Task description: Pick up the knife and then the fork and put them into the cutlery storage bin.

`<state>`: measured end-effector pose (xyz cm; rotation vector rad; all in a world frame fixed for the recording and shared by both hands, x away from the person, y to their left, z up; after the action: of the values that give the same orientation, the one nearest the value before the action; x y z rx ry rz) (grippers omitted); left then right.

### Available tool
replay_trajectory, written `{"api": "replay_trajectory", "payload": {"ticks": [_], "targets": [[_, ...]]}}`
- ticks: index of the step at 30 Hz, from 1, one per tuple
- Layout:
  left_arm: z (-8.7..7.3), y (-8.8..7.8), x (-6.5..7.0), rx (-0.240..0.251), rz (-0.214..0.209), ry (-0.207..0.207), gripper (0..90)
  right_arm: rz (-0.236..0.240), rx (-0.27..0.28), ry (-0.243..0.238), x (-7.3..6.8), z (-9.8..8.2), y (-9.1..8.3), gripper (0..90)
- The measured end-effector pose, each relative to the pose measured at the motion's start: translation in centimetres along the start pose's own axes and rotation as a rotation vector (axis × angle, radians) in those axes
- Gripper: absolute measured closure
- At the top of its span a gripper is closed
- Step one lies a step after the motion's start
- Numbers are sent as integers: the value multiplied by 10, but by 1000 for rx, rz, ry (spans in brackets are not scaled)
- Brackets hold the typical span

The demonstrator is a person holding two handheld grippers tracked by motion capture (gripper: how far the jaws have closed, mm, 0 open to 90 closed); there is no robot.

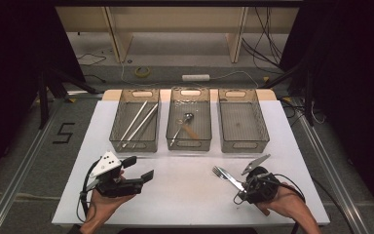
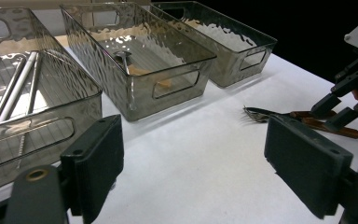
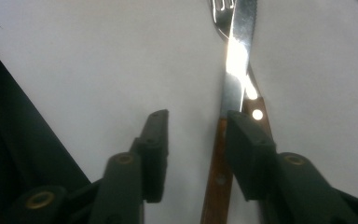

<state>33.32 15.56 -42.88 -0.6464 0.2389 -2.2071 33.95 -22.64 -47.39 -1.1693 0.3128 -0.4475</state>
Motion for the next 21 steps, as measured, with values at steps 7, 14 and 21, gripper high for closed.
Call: {"api": "replay_trajectory", "payload": {"ticks": [7, 14, 21], "targets": [[1, -2, -2, 13, 8, 2, 192, -13, -31, 48, 2, -10, 0, 498], [1, -2, -2, 5, 12, 16, 191, -30, -64, 64, 4, -16, 3, 561], [0, -1, -1, 5, 15, 23, 191, -41, -83, 64, 4, -19, 7, 629]]}}
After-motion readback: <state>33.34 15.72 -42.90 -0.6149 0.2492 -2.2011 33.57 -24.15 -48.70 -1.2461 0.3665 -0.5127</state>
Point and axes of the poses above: each handheld gripper's, and its own axes: y roughly forward along the jaws, z roughly out of its top, x roughly to its right, the point moved 4 cm from there along y, roughly forward along the jaws, and after that the axes turned 12 degrees about -y, right-handed, at the moved point
